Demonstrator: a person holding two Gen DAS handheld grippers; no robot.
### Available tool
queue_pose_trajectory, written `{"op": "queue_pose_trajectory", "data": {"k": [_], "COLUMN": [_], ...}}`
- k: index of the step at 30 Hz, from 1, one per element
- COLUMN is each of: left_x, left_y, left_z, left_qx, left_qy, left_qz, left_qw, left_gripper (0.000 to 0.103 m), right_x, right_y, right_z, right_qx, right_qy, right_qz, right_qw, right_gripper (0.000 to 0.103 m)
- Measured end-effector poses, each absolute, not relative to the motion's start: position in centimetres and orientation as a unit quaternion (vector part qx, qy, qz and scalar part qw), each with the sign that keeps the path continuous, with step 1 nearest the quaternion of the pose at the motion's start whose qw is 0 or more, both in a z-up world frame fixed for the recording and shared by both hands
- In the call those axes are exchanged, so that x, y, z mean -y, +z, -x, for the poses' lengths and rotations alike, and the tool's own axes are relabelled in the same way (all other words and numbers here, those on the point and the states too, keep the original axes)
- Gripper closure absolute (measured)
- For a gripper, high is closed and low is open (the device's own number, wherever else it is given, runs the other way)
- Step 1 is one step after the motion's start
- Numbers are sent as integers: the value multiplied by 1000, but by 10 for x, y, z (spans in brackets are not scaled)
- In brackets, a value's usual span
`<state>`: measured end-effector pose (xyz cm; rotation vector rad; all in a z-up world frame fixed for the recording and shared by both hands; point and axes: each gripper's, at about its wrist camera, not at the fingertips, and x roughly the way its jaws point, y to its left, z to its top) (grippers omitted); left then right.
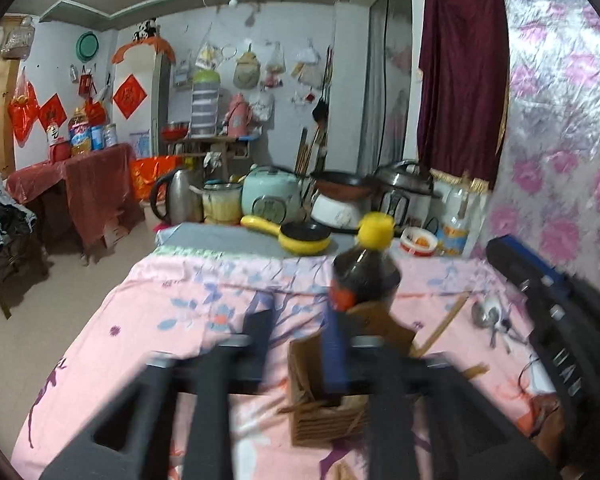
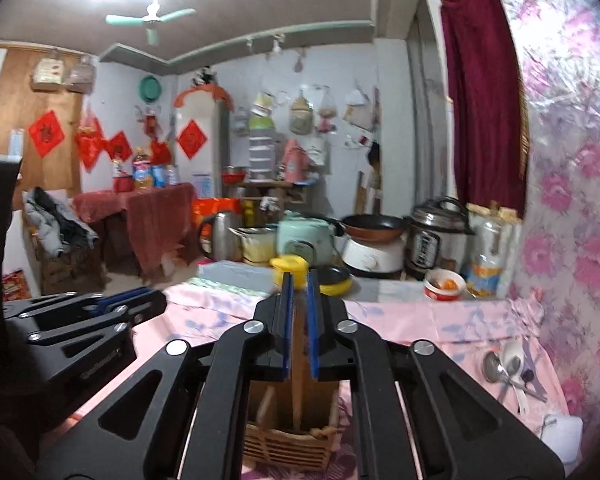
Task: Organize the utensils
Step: 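Insert and release the left tool's chopstick in the holder while the right tool releases its own, then move both open tools back down to the remaining loose chopsticks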
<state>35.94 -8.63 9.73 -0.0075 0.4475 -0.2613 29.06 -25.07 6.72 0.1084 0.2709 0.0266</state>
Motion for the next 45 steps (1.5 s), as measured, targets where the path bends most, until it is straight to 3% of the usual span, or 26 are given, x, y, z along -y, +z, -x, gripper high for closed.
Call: {"op": "queue_pose_trajectory", "data": {"k": [1, 4, 7, 18, 29, 38, 45], "left_x": [81, 69, 57, 33, 29, 33, 30], "left_y": [97, 100, 107, 125, 122, 102, 70], "left_z": [-356, -348, -338, -265, -156, -85, -70], "left_qx": [-215, -213, -208, -170, -117, -78, -102], "left_qy": [-119, -113, -101, -76, -55, -34, -28], "left_qz": [7, 11, 22, 23, 17, 5, 15], "left_qw": [969, 970, 973, 982, 991, 996, 994], "left_gripper": [49, 47, 38, 23, 6, 6, 6], "right_x": [253, 253, 255, 257, 244, 220, 229], "right_y": [67, 73, 81, 101, 112, 88, 36], "right_z": [-288, -273, -258, -186, -92, -23, -9], "right_qx": [-134, -121, -113, -86, -34, -5, -36], "right_qy": [14, 8, 4, 7, 15, 10, 8], "right_qz": [-58, -51, -55, -77, -82, -67, -142], "right_qw": [989, 991, 992, 993, 996, 998, 989], "right_gripper": [85, 84, 78, 70, 50, 36, 25]}}
